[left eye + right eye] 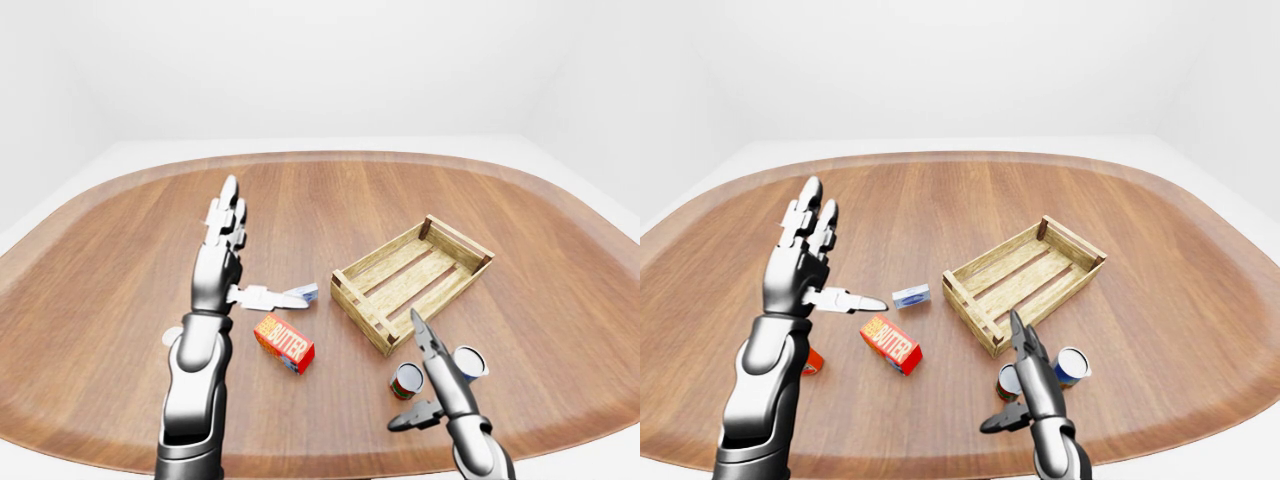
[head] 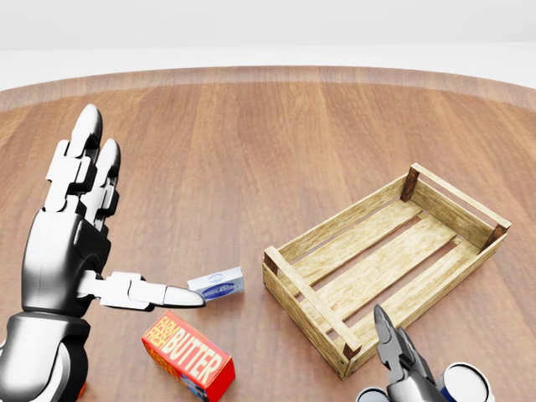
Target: Pick up the tomato sauce, and put it in the wooden tray.
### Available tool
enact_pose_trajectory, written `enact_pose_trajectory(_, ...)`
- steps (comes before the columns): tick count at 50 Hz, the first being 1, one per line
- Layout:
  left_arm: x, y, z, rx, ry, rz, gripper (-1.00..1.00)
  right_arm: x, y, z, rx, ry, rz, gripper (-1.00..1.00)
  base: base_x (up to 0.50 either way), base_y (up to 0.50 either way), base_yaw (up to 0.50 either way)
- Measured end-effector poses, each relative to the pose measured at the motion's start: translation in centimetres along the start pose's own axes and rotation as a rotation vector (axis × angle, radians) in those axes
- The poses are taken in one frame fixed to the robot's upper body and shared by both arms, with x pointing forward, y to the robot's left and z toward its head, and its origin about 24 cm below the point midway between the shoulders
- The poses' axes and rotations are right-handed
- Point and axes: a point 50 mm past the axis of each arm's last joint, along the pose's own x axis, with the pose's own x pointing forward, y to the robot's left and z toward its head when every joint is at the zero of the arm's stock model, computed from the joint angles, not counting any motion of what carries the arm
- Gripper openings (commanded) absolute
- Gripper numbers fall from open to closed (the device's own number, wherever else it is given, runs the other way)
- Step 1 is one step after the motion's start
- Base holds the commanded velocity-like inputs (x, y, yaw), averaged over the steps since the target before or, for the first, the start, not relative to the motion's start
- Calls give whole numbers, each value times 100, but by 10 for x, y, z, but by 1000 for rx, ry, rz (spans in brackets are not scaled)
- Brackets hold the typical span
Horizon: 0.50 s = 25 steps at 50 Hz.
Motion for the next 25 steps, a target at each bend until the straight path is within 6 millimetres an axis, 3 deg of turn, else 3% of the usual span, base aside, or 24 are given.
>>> enact_pose_trajectory(25,0,-1,-2,1,8,-5,100,-2,17,-22,-13,84,26,100,0,0,0)
